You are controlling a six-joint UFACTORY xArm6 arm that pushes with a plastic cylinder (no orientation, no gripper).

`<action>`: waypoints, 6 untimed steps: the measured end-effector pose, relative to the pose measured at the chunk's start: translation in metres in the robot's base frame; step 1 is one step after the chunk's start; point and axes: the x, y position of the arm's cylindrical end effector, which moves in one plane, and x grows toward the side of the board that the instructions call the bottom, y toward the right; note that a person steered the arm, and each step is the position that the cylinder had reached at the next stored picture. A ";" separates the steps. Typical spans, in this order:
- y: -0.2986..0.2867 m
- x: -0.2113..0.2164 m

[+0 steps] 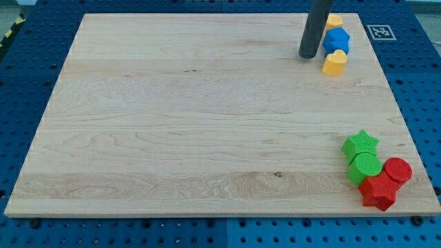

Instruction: Nudge the heart

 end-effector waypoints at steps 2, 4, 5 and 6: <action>0.009 0.022; 0.012 0.033; 0.013 0.039; 0.017 0.049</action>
